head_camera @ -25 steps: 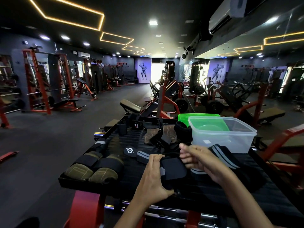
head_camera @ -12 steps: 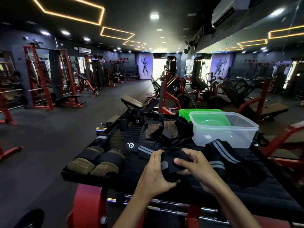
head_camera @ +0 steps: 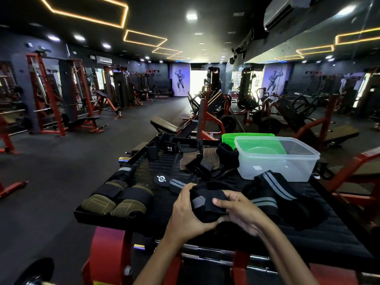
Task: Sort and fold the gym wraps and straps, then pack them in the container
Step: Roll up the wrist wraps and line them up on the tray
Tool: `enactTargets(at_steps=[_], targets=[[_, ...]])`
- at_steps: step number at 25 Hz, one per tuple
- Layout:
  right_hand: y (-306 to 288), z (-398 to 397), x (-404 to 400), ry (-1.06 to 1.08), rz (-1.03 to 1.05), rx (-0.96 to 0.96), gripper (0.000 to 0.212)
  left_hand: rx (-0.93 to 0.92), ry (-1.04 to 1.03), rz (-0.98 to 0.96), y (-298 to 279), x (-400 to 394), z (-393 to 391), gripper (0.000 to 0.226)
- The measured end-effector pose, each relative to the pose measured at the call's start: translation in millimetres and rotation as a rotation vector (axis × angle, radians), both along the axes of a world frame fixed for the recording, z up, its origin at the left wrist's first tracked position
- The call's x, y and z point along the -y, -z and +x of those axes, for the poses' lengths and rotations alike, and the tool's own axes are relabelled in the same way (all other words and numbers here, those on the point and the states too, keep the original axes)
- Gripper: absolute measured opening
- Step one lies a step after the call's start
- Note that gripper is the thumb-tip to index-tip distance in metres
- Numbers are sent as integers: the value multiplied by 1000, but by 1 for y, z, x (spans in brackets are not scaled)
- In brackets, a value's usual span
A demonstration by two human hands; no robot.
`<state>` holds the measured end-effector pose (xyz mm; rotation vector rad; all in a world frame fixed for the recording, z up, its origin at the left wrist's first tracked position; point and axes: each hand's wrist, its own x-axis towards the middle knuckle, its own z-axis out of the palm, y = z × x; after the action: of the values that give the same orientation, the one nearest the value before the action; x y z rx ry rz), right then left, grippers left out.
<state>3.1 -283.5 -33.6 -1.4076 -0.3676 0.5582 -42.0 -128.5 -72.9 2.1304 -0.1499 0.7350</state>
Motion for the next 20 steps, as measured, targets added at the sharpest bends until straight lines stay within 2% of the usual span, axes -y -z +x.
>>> enactTargets(at_steps=[3,5,8,9,11,14,16,18,20], targets=[[3,1,-4,-24,84,-57,46,-28,30,-16,-3,-7,1,97],[6,2,-4,-4,119,-63,46,-85,83,3,-5,-11,2,100],[4,-2,-5,122,16,102,21,-162,119,105,-11,-8,2,110],[2,-4,-5,177,-42,175,13,-121,79,197,-12,-4,2,110],[1,-5,-3,240,-102,253,14,-13,9,333,-15,4,1,103],[-3,-6,3,263,-59,268,12,-7,61,245,-20,4,3,98],[-6,-5,10,280,-2,267,2,-17,105,249,-22,-1,5,99],[-10,0,18,302,-10,320,14,-31,134,276,-24,-4,5,100],[-15,3,24,282,7,323,25,-14,158,224,-27,-4,3,99]])
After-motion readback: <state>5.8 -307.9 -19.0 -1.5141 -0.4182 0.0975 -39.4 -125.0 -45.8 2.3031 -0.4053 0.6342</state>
